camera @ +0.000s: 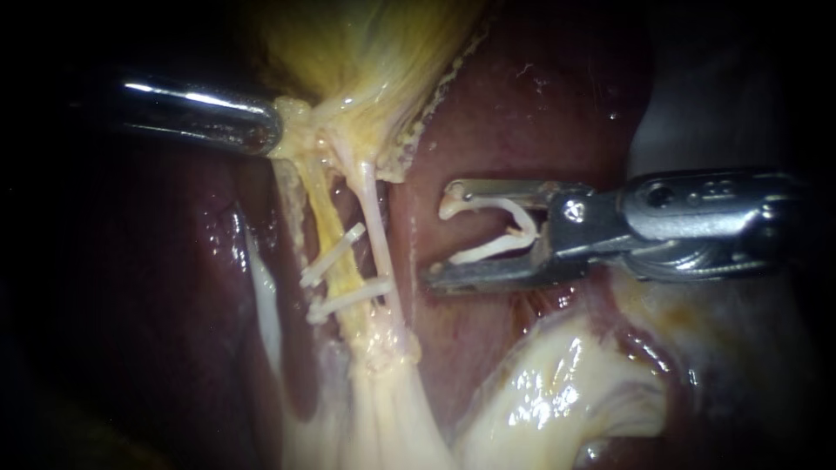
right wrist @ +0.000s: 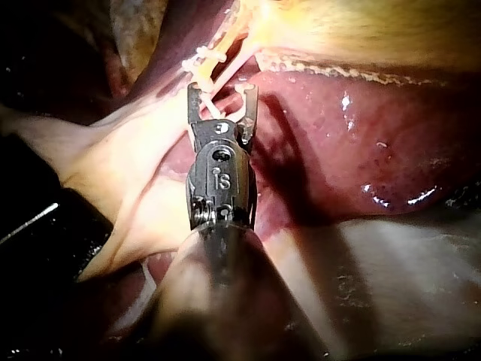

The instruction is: Clipping third clip left tube

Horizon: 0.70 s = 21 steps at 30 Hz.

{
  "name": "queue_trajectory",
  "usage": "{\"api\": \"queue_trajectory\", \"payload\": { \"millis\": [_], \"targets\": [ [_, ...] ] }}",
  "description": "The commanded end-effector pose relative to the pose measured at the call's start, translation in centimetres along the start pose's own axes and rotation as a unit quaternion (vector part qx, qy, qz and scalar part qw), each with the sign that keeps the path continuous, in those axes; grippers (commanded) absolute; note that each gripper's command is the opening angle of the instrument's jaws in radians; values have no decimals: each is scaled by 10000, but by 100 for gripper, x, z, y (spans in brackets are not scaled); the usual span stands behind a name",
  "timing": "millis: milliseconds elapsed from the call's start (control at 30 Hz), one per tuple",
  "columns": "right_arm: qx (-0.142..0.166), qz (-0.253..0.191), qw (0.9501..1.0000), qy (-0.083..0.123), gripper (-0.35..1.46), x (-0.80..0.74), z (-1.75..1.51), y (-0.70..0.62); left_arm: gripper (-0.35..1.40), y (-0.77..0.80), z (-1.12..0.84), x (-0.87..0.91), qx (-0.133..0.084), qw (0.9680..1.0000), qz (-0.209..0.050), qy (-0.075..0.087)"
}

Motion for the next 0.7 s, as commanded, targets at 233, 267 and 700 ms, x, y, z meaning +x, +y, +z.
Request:
{"api": "queue_trajectory", "payload": {
  "millis": [233, 267, 700],
  "targets": [
    [286, 319, 9991, 72, 49, 7, 18, 5, -35, -1, 1, 1, -5, 10000, 2, -1],
    [295, 344, 9989, 86, 49, 8, 20, 6, -35, -1, 1, 1, -6, 10000, 3, -1],
    [389, 626, 9972, 153, 49, 12, 51, 13, -35, -1, 3, 2, 3, 10000, 4, 2]
  ]
}}
